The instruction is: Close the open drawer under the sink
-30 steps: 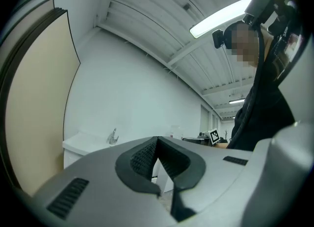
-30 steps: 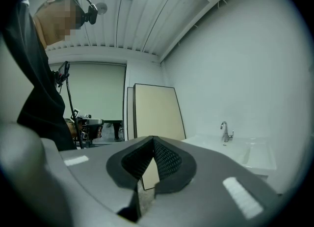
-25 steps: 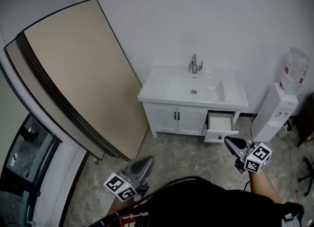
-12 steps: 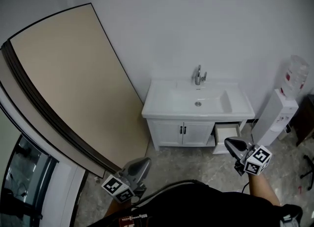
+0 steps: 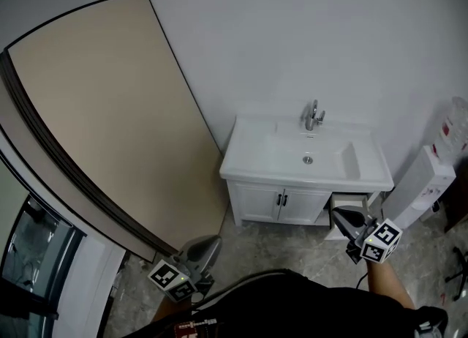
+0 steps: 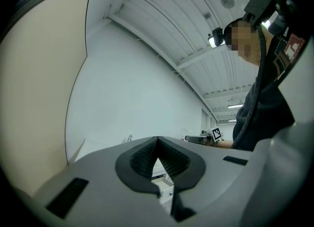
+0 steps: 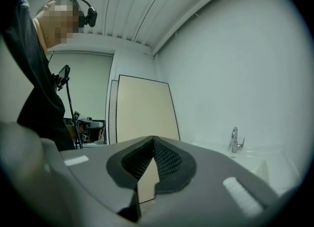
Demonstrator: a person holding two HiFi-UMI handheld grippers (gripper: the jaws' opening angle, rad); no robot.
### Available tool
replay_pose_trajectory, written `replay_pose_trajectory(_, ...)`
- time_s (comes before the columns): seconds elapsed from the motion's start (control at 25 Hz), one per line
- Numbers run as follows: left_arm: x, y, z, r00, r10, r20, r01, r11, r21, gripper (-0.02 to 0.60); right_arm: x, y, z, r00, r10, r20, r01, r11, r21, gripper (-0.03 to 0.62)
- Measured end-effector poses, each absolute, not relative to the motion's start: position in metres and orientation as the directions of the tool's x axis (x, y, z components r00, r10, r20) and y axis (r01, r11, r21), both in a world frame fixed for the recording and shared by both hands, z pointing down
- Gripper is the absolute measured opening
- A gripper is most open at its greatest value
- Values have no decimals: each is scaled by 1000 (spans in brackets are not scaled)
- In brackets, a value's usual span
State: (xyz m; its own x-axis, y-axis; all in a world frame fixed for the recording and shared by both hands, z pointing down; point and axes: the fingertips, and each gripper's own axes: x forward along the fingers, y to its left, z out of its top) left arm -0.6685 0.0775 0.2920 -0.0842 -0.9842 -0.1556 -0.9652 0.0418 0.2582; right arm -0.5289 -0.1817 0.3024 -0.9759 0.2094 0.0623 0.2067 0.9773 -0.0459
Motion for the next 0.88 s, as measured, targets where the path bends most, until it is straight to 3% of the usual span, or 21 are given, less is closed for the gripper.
replay_pose_trajectory(0.2, -698, 35, 302, -155, -983, -95, -964, 129, 232, 0, -571, -234, 306, -964, 263, 36, 261, 964, -58, 0)
replay_pose_trajectory(0.44, -718, -41, 284, -205, -972, -118, -961, 178, 210, 0, -609, -315, 291, -946, 322, 26, 321, 946, -29, 0)
replay_pose_trajectory(0.88, -740, -182, 283, -193, -978, -79, -962, 173, 210, 0, -646, -450, 299, -942, 336, 18, 334, 941, -60, 0)
